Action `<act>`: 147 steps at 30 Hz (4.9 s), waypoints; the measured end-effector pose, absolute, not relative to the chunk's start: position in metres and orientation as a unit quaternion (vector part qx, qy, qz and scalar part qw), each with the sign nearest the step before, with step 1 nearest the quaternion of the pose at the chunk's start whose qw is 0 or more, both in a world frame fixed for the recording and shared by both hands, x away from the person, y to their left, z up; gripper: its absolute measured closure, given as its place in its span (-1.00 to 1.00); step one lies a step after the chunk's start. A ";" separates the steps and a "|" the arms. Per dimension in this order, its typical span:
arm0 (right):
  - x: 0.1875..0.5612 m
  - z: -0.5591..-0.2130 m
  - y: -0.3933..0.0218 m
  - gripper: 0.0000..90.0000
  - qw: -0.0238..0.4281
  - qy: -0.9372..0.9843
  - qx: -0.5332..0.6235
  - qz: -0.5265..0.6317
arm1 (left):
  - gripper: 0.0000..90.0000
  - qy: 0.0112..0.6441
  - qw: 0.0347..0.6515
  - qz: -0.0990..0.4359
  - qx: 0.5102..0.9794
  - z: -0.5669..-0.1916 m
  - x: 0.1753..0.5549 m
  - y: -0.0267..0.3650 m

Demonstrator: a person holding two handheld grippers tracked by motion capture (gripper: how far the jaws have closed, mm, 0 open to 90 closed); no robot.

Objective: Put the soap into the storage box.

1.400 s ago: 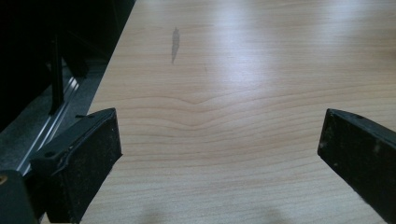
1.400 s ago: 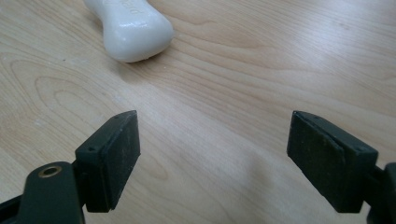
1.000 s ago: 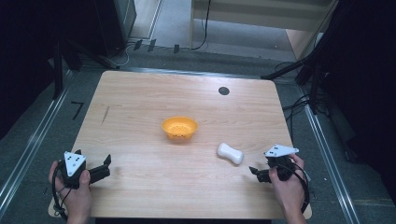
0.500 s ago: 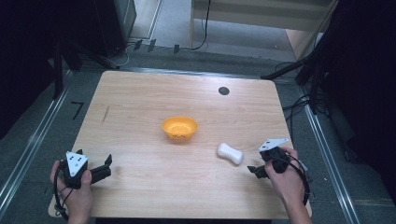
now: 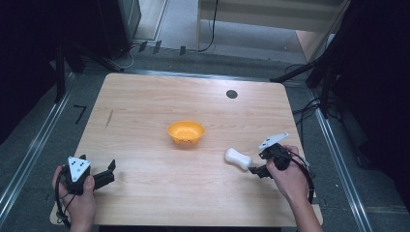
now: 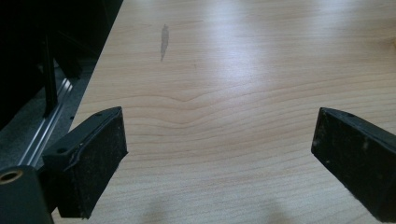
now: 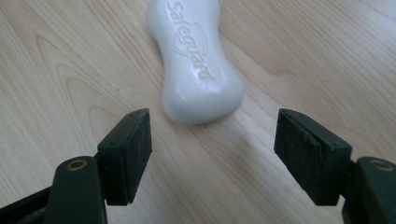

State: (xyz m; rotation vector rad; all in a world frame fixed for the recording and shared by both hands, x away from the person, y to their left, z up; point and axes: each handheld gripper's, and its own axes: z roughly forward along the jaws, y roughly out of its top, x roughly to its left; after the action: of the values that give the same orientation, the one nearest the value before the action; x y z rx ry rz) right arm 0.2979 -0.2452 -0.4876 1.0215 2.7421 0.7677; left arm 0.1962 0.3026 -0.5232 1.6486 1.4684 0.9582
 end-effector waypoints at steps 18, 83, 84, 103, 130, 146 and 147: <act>0.315 -0.487 -0.227 -0.29 0.049 0.915 0.330 0.226 | -0.92 0.573 0.358 0.370 0.638 -0.523 0.197 0.303; 0.337 -0.509 -0.186 0.05 0.024 0.939 0.292 0.180 | -0.87 0.570 0.349 0.368 0.647 -0.523 0.198 0.301; 0.336 -0.510 -0.186 0.06 0.029 0.941 0.287 0.179 | -0.87 0.570 0.349 0.368 0.647 -0.523 0.198 0.301; 0.334 -0.509 -0.182 0.08 0.041 0.941 0.287 0.173 | -0.85 0.568 0.350 0.367 0.648 -0.523 0.198 0.301; 0.340 -0.501 -0.200 0.11 0.022 0.937 0.279 0.207 | -0.85 0.566 0.351 0.363 0.652 -0.523 0.199 0.301; 0.348 -0.478 -0.181 0.11 0.027 0.949 0.246 0.198 | -0.85 0.566 0.360 0.360 0.648 -0.523 0.199 0.302; 0.349 -0.477 -0.180 0.11 0.027 0.949 0.243 0.197 | -0.85 0.566 0.360 0.360 0.649 -0.523 0.199 0.302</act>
State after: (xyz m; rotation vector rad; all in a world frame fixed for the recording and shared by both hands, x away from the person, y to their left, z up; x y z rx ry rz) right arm 0.3489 -0.1797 -0.4768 0.7498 2.9320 0.6080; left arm 0.1990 0.3022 -0.5233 1.6721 1.4587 0.9269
